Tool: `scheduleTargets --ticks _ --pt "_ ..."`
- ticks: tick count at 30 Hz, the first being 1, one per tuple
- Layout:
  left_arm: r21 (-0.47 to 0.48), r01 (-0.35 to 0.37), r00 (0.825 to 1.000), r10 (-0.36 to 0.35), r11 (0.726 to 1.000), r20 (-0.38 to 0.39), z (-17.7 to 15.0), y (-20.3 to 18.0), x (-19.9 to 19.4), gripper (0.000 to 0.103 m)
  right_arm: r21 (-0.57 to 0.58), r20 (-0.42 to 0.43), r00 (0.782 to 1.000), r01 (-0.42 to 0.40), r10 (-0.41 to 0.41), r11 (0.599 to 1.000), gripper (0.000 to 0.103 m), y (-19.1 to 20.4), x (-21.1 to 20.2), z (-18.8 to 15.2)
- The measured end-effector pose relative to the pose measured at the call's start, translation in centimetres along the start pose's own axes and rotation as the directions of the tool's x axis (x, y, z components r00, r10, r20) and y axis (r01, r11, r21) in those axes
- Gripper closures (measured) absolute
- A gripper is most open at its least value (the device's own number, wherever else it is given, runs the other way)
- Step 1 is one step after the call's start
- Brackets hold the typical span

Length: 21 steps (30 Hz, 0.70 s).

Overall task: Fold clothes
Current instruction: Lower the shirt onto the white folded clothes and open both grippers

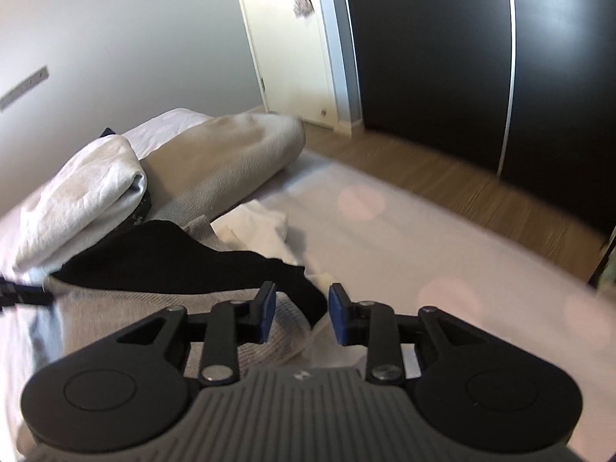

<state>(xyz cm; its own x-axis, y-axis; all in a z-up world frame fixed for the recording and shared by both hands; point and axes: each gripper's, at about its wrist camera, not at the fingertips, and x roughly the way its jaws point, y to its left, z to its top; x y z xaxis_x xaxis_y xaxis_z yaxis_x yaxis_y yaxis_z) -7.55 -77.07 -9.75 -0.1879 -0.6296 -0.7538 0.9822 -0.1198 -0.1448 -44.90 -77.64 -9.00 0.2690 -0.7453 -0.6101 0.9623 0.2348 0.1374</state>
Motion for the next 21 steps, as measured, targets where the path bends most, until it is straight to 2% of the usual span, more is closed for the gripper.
scheduleTargets --ticks 4,9,13,17,21 --pt "0.034 0.008 1.000 -0.008 0.999 0.009 1.0 -1.1 0.4 0.084 -0.075 0.022 0.996 -0.083 0.085 0.994 0.068 2.5 -2.7 0.1" --pt "0.077 0.018 1.000 -0.019 0.997 0.021 2.3 -2.5 0.9 0.084 -0.193 -0.042 0.977 -0.213 0.208 0.958 0.069 7.5 -3.5 -0.8" --pt "0.097 0.014 1.000 -0.016 0.995 0.019 3.1 -3.1 1.8 0.086 -0.265 -0.104 0.977 -0.208 0.186 0.942 0.069 10.0 -2.0 -2.5" --pt "0.085 -0.015 1.000 0.016 0.996 -0.010 3.2 -2.5 3.7 0.088 -0.240 -0.132 0.975 -0.206 0.179 0.949 0.069 9.5 -0.6 -4.3" --pt "0.088 -0.015 0.999 0.018 0.996 -0.039 3.0 -2.0 5.6 0.086 -0.258 -0.133 0.974 -0.213 0.183 0.942 0.069 9.4 0.6 -5.1"
